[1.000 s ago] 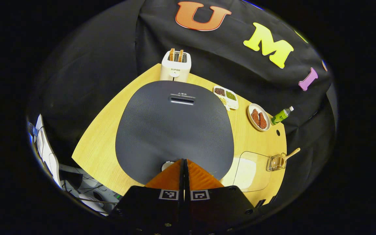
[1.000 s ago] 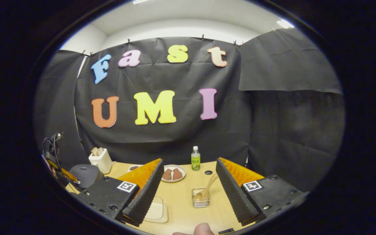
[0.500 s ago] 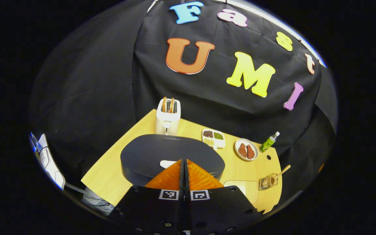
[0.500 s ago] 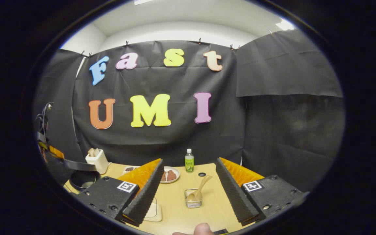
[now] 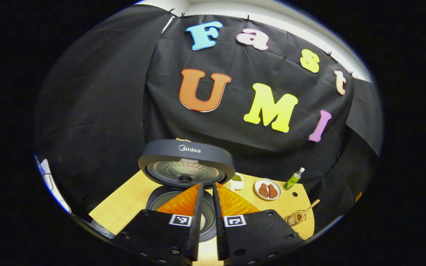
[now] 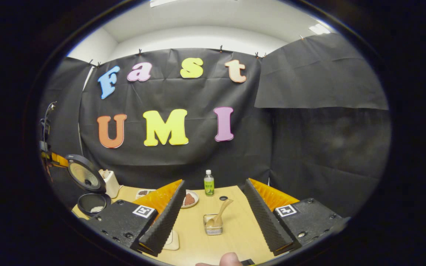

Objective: Close the left gripper, press the button to open the rice cooker; take a wooden spoon from the chopstick holder with the right hand, scoop a spoonful of rice and pour it into the rice cooker, then put the wooden spoon back into the chopstick holder.

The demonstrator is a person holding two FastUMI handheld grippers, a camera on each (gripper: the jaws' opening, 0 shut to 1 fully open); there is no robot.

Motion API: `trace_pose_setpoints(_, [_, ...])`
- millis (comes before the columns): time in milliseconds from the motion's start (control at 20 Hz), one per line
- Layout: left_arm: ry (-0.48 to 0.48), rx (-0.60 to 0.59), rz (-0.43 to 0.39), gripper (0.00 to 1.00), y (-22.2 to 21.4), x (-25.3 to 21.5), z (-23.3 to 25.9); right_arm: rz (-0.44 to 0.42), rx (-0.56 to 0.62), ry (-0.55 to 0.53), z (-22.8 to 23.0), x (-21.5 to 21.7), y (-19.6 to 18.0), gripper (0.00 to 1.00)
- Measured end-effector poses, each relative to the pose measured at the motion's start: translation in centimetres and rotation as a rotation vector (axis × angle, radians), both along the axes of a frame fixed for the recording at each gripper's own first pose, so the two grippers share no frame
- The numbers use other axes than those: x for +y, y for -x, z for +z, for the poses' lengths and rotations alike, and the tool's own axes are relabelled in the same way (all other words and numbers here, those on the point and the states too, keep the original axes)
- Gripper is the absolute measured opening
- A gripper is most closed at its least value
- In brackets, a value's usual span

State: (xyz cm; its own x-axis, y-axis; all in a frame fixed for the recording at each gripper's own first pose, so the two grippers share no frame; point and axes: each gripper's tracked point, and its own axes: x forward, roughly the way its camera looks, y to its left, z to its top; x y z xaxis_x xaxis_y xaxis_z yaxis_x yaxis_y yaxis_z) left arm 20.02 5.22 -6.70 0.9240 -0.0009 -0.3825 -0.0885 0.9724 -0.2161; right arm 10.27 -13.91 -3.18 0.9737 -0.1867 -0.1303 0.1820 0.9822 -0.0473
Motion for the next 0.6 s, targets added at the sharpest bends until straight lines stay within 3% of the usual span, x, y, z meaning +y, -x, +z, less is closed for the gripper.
trace_pose_setpoints(50, [-0.009,-0.028,-0.004,0.31,0.2,0.0,0.6,0.000,0.000,0.001,0.0,-0.1,0.1,1.00])
trace_pose_setpoints(100, [-0.021,-0.056,-0.012,0.37,0.3,-0.2,1.4,0.001,0.005,0.003,-0.1,-0.2,0.2,1.00])
trace_pose_setpoints(250, [-0.081,-0.144,-0.018,1.00,1.6,0.0,4.2,0.007,0.010,0.008,-0.2,-0.4,0.4,1.00])
trace_pose_setpoints(350, [-0.103,-0.186,-0.014,0.95,2.2,-0.1,5.6,0.016,0.013,0.011,-0.3,-0.3,0.6,1.00])
trace_pose_setpoints(400, [-0.107,-0.205,-0.018,1.00,2.6,-0.2,6.2,0.022,0.016,0.013,-0.3,-0.2,0.6,1.00])
trace_pose_setpoints(550, [-0.127,-0.242,-0.034,0.83,3.8,-0.9,7.1,0.045,0.031,0.010,-0.9,0.1,0.5,1.00])
trace_pose_setpoints(600, [-0.133,-0.248,-0.039,0.94,4.2,-0.9,7.2,0.053,0.041,0.008,-1.1,0.2,0.5,1.00])
